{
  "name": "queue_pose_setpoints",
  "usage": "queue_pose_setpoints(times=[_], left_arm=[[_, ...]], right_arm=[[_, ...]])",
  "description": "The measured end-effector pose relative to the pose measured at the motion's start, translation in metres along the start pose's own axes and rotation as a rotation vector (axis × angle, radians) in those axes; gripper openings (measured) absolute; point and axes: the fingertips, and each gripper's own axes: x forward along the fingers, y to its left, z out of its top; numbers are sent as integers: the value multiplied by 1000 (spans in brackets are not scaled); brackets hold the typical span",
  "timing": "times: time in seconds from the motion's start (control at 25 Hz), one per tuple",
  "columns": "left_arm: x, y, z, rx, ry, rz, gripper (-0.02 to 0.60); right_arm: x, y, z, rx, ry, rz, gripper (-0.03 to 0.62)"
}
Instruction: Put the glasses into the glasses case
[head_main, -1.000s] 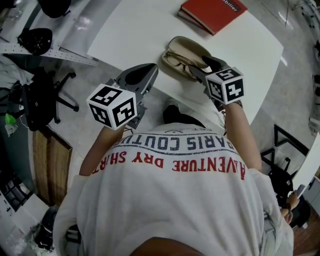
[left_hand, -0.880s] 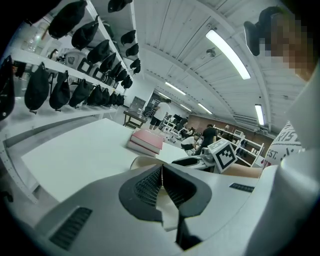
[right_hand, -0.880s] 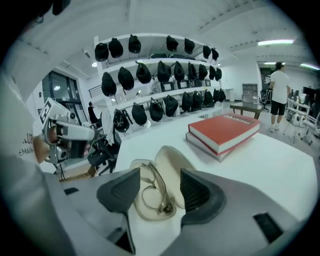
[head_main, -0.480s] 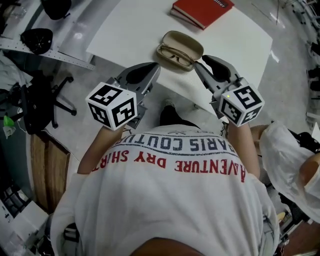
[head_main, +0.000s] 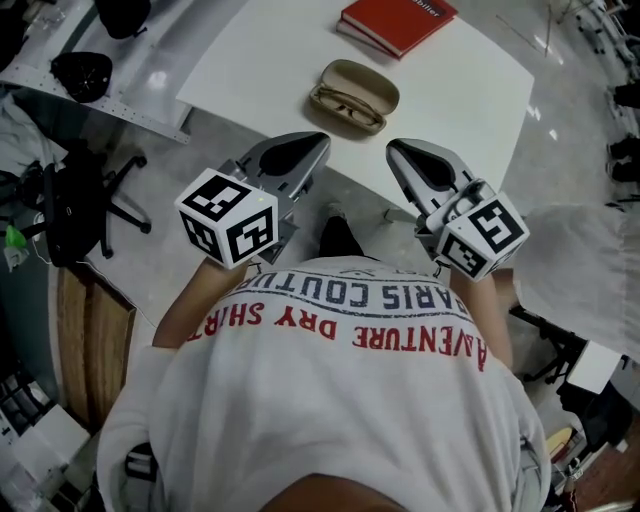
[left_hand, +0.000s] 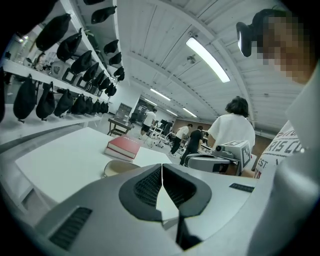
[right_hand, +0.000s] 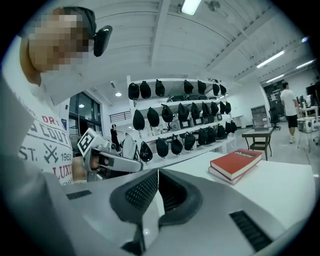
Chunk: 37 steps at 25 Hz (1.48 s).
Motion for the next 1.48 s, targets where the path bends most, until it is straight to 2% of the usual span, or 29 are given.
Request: queue_pose_setpoints(times=[0.32, 0.68, 0.92, 1.48], left_arm=[[-3, -22, -1, 35, -3, -24, 29], [-5, -22, -1, 41, -9, -10, 29], [-7, -23, -2, 106, 12, 23, 29], [8, -17, 4, 85, 22, 6, 29]], right_arm=[[-7, 27, 9, -51, -35, 54, 23], [-9, 25, 11, -73, -39, 40, 23], [-12, 26, 10, -76, -34, 27, 23], [-10, 7, 12, -73, -16, 10, 23]])
